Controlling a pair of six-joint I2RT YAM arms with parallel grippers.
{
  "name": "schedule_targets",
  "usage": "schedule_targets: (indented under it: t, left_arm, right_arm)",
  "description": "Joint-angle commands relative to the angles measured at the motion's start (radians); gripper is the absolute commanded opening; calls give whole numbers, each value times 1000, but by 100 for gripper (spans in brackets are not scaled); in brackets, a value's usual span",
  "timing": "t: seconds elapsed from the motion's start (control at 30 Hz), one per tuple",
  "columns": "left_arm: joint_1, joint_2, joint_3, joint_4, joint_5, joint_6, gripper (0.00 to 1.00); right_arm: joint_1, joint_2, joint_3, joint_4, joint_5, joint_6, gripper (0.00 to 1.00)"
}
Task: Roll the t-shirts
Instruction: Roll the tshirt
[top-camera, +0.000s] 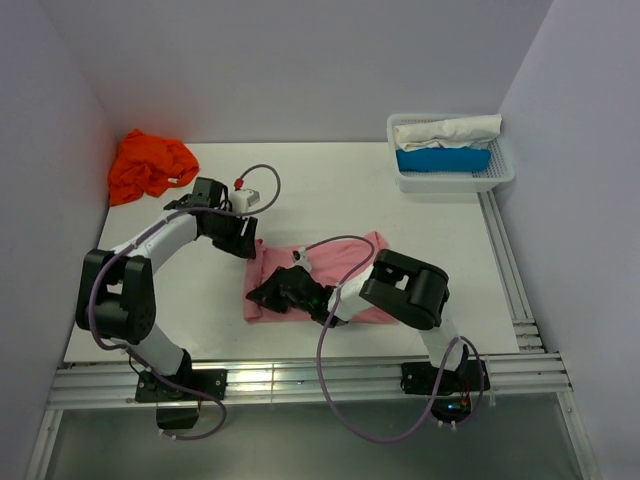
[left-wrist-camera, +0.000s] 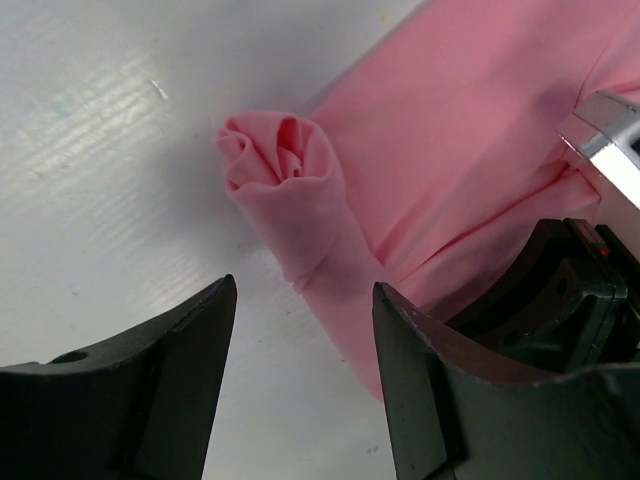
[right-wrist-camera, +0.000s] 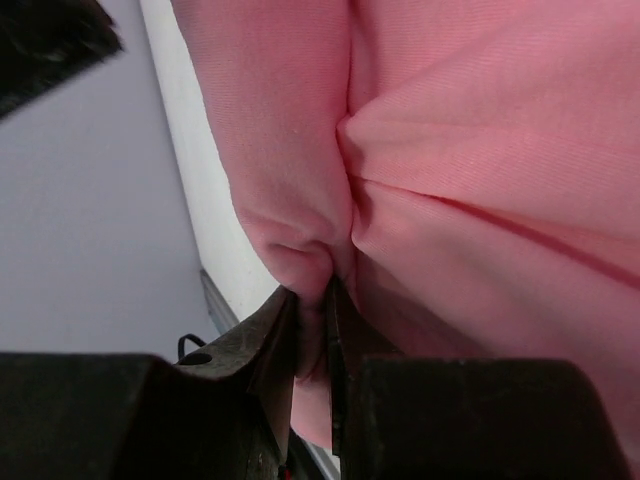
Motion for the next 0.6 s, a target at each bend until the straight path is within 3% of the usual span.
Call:
schedule_targets:
  t: [0.0, 0.13, 0.3, 0.57]
  left_arm:
    - [-2, 11, -25, 51, 50, 6, 62]
    - [-2, 57, -32, 111, 60, -18, 59]
    - [-2, 107, -16, 209, -12, -84, 46]
    - [-2, 187, 96, 218, -81, -115, 43]
  right_arm:
    - [1, 24, 0, 84, -34, 35, 19]
    - [1, 26, -1, 60, -32, 39, 18]
    - [6, 20, -10, 18, -20, 41, 15]
    - [16, 26, -62, 49, -14, 67, 14]
